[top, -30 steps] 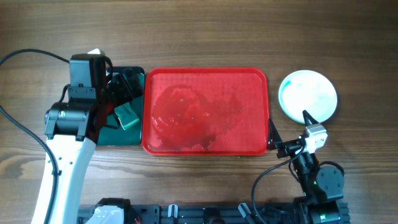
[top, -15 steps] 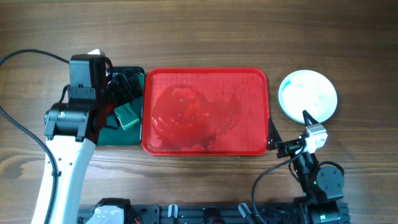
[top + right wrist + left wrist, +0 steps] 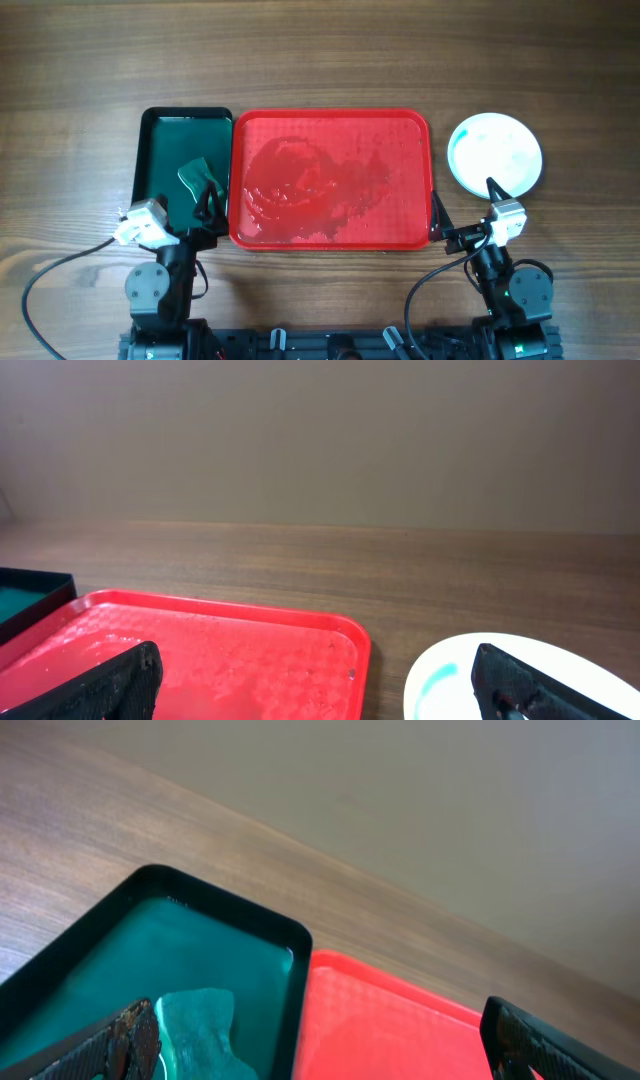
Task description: Clean dirty plates on tray and stack at the side
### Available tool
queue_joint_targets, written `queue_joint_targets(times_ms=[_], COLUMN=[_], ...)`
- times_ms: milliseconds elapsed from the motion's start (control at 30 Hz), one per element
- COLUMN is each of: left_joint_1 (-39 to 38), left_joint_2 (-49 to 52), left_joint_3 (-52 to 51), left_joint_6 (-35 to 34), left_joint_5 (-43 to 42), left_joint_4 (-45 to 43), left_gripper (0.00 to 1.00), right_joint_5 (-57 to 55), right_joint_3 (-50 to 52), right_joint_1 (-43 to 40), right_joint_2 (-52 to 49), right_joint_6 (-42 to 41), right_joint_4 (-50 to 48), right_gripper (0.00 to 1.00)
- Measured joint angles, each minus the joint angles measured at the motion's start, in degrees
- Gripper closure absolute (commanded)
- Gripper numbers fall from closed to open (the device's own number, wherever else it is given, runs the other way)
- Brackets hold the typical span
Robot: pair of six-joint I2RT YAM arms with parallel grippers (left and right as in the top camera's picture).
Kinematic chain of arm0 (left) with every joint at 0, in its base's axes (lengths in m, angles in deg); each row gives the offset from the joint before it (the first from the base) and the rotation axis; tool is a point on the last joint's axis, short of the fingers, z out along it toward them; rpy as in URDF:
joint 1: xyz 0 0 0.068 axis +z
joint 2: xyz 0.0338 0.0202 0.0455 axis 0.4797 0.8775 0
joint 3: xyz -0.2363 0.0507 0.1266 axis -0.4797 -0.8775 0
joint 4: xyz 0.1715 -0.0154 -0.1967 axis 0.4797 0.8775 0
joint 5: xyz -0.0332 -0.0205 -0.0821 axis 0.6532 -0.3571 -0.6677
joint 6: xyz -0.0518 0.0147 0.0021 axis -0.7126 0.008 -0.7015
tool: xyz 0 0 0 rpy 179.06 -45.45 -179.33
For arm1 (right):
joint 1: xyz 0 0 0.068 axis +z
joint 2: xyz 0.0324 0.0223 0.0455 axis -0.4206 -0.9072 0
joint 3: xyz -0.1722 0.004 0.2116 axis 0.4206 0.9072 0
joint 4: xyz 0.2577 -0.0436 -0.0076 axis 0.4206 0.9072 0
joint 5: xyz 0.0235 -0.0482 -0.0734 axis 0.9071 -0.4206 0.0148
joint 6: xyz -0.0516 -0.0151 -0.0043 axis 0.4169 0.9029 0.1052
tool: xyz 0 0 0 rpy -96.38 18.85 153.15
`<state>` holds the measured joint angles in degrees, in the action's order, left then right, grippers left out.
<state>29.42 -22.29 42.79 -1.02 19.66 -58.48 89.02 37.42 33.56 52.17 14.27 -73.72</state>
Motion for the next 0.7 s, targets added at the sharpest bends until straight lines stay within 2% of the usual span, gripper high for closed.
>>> queue_joint_targets(times_ms=[267, 700], left_joint_1=[0.0, 0.0], left_joint_2=[-5.4, -5.6], left_joint_3=[-4.0, -4.0], left_joint_6=[0.0, 0.0], left_joint_5=[1.9, 2.0], left_joint_4=[-0.6, -0.6], left_gripper=[0.0, 0.0], right_joint_5=[0.0, 0.0], right_joint_3=[0.0, 0.0], right_joint_1=[0.0, 0.0], right_joint_2=[0.0, 0.0], right_joint_6=[0.0, 0.0], right_joint_4=[0.0, 0.0], right_gripper=[0.0, 0.0])
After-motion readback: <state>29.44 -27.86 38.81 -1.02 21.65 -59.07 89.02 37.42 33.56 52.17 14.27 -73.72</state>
